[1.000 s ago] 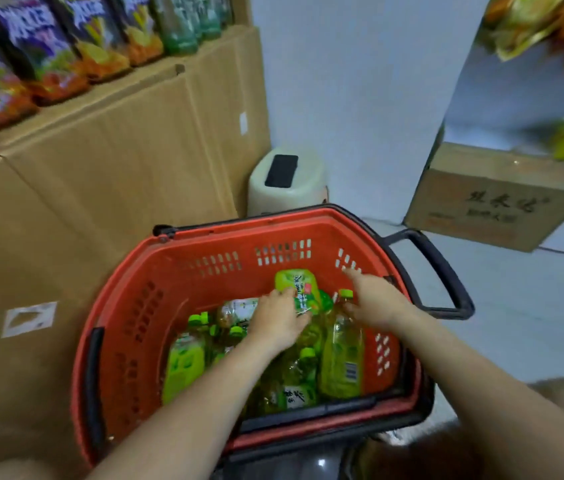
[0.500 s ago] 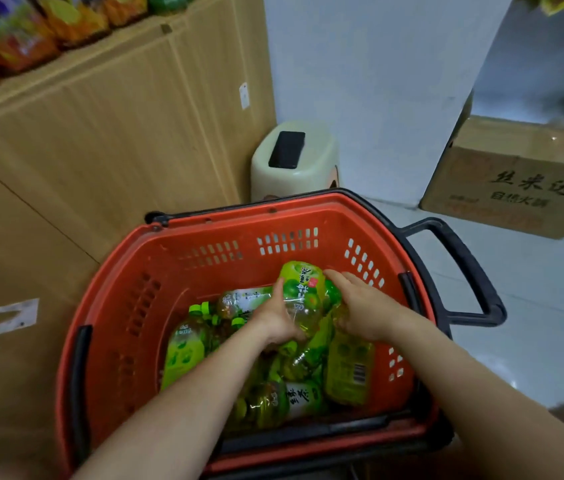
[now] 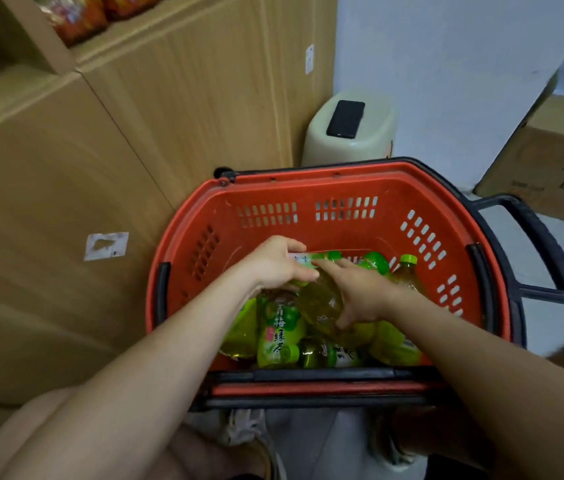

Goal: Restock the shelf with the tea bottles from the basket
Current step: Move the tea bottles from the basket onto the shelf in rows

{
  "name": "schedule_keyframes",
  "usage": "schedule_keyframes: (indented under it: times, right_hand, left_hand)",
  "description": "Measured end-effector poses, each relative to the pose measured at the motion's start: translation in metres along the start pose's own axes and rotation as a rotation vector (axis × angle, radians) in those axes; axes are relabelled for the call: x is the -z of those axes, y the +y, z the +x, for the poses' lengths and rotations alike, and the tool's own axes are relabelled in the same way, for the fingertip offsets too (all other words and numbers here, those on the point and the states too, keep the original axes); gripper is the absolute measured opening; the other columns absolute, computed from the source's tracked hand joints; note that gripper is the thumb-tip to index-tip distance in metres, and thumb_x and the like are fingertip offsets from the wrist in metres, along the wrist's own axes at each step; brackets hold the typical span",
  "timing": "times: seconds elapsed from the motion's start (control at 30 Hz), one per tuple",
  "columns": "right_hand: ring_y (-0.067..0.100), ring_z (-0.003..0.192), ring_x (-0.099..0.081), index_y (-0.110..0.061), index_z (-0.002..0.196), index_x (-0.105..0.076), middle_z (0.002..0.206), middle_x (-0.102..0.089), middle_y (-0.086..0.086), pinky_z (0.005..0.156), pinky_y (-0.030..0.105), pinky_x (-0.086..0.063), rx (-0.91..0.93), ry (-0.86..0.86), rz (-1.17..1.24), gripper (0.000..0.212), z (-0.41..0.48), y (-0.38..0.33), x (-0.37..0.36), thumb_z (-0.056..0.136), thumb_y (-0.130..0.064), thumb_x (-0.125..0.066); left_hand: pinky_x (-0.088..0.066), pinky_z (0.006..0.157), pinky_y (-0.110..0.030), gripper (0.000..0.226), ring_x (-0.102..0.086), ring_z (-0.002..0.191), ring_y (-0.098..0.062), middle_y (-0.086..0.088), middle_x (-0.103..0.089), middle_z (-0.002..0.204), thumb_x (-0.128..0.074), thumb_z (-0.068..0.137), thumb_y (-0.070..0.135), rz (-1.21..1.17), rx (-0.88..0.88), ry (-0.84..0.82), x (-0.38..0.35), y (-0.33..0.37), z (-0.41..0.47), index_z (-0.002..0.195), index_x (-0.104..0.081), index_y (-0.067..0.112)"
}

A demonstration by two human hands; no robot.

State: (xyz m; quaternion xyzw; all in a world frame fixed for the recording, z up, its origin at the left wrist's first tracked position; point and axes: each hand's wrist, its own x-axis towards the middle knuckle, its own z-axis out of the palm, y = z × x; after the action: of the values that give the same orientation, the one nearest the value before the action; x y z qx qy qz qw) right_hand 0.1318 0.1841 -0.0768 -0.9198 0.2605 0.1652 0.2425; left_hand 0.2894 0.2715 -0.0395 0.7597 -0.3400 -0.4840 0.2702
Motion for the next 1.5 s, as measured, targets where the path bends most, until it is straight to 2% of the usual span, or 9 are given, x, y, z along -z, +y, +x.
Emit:
schedule_keyframes:
  times: [0.07,0.17,0.27,0.4,0.6,0.73,1.17,1.37,1.5]
  right_hand:
    - [0.034,0.12,-0.048,-0.023,0.147,-0.012,0.138,-0.04,0.015,0.097,0.041,-0.046,-0.1,0.101,0.045,0.121,0.0,0.002,0.003,0.053,-0.039,-0.085]
    - [0.035,0.117,-0.05,-0.019,0.147,-0.012,0.133,-0.039,0.018,0.095,0.039,-0.047,-0.199,0.146,0.127,0.119,-0.004,0.005,0.009,0.055,-0.041,-0.085]
    - [0.035,0.11,-0.053,-0.021,0.145,-0.014,0.129,-0.038,0.016,0.089,0.038,-0.049,-0.188,0.18,0.092,0.117,-0.01,-0.002,0.017,0.055,-0.042,-0.085]
    - [0.033,0.092,-0.057,-0.028,0.142,-0.018,0.119,-0.037,0.011,0.077,0.039,-0.055,-0.097,0.223,0.051,0.113,-0.018,-0.018,0.03,0.052,-0.041,-0.085]
    - [0.031,0.088,-0.056,-0.038,0.145,-0.012,0.113,-0.038,0.009,0.077,0.038,-0.053,0.013,0.38,0.103,0.118,-0.044,-0.036,0.056,0.052,-0.035,-0.085]
    - [0.025,0.091,-0.051,-0.046,0.141,-0.013,0.106,-0.041,0.005,0.08,0.037,-0.051,0.07,0.473,0.176,0.118,-0.067,-0.049,0.069,0.048,-0.037,-0.086]
    - [0.015,0.105,-0.048,-0.044,0.138,-0.028,0.121,-0.052,0.002,0.083,0.027,-0.039,0.243,0.687,0.423,0.109,-0.099,-0.128,0.09,0.047,-0.046,-0.088]
    - [0.017,0.107,-0.057,-0.043,0.119,-0.044,0.113,-0.06,-0.005,0.091,0.035,-0.047,0.543,0.838,0.632,0.086,-0.093,-0.238,0.143,0.046,-0.043,-0.089]
    - [0.006,0.095,-0.06,-0.037,0.118,-0.046,0.106,-0.06,-0.015,0.087,0.028,-0.049,0.724,0.829,0.768,0.082,-0.092,-0.317,0.171,0.049,-0.033,-0.091]
  left_hand:
    - [-0.056,0.069,-0.034,0.043,-0.07,0.077,-0.021,-0.008,-0.068,0.099,-0.077,0.078,0.017,-0.026,-0.046,0.112,0.003,-0.007,-0.008,0.115,-0.056,0.015]
    - [-0.049,0.064,-0.03,0.028,-0.063,0.068,-0.015,0.002,-0.063,0.077,-0.067,0.083,0.042,0.542,0.006,-0.033,-0.008,-0.03,-0.017,0.094,-0.061,0.017]
    - [-0.044,0.069,-0.029,0.043,-0.057,0.079,-0.019,-0.006,-0.065,0.089,-0.062,0.085,0.048,0.745,0.14,-0.348,-0.038,-0.049,-0.019,0.101,-0.065,0.008]
    - [-0.04,0.064,-0.026,0.031,-0.055,0.079,-0.021,-0.008,-0.067,0.094,-0.07,0.082,0.032,0.808,0.048,-0.29,-0.048,-0.051,-0.017,0.102,-0.065,0.009]
    - [-0.048,0.067,-0.029,0.028,-0.062,0.083,-0.021,0.007,-0.058,0.07,-0.074,0.069,0.039,0.839,-0.198,0.015,-0.042,-0.025,-0.046,0.093,-0.071,0.024]
    - [-0.053,0.077,-0.032,0.03,-0.062,0.084,-0.021,0.001,-0.069,0.084,-0.071,0.068,0.043,0.767,-0.19,0.185,-0.034,-0.021,-0.069,0.092,-0.072,0.024]
    - [-0.04,0.051,-0.032,0.035,-0.055,0.05,-0.029,-0.009,-0.056,0.051,-0.044,0.081,0.037,1.108,-0.718,1.284,0.117,0.072,-0.24,0.06,-0.057,0.011]
    - [-0.026,0.05,-0.029,0.052,-0.052,0.052,-0.032,-0.006,-0.05,0.048,-0.038,0.085,0.049,1.112,-0.533,1.653,0.203,0.086,-0.368,0.061,-0.064,0.011]
    - [-0.033,0.053,-0.033,0.058,-0.057,0.061,-0.035,-0.01,-0.057,0.054,-0.03,0.084,0.051,1.198,-0.361,1.721,0.244,0.079,-0.413,0.066,-0.067,0.01]
